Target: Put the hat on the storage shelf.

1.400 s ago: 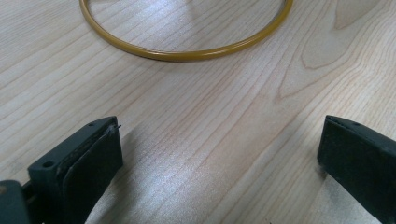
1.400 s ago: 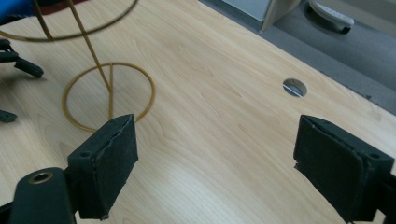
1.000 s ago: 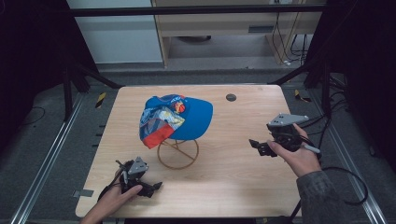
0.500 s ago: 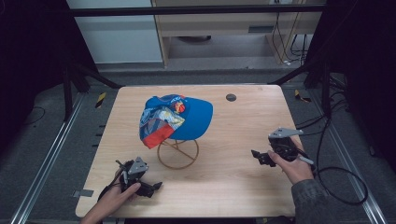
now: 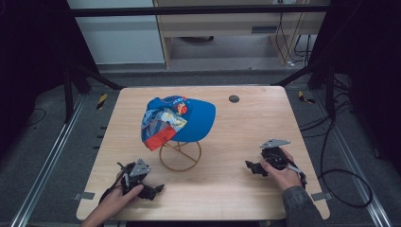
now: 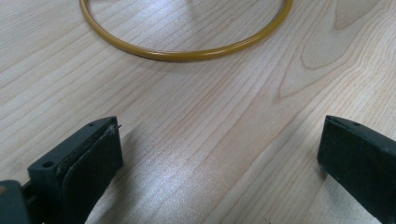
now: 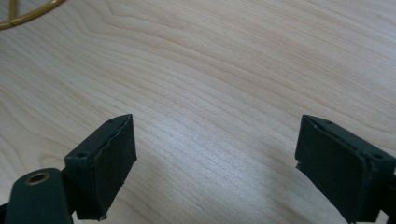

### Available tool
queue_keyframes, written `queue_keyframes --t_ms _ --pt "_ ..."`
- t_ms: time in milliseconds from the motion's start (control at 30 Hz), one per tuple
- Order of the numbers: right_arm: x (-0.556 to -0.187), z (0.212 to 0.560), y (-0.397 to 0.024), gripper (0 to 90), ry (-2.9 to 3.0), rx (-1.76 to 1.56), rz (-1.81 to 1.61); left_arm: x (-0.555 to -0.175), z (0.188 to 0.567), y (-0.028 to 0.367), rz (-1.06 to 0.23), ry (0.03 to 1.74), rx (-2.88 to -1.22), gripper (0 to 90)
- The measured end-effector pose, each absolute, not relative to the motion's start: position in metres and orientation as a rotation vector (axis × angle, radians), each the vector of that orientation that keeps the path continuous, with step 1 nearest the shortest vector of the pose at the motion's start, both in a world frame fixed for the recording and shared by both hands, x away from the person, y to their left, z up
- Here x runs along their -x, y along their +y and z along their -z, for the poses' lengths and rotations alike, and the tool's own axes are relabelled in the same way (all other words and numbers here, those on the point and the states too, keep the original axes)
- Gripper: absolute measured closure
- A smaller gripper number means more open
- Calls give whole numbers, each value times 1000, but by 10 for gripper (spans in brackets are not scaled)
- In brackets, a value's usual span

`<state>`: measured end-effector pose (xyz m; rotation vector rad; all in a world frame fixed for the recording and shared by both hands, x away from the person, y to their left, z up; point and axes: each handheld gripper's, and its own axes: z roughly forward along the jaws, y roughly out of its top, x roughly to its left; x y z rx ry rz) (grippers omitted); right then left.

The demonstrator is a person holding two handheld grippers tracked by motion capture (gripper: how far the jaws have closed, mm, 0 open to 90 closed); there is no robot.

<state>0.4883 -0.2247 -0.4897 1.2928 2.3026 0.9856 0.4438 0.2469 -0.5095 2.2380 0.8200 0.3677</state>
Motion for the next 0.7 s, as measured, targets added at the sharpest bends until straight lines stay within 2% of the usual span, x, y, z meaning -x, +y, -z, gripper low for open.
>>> queue_keyframes --t_ms 333,433,700 --pt "-488 504 -216 107 2277 -1330 -946 -444 510 247 -367 819 -2238 0" --pt "-483 509 -209 77 2231 -1294 -938 -444 510 247 -366 817 -2239 0" --pt "-475 512 -206 76 2184 -1311 -953 -444 510 247 -366 818 -2237 0"
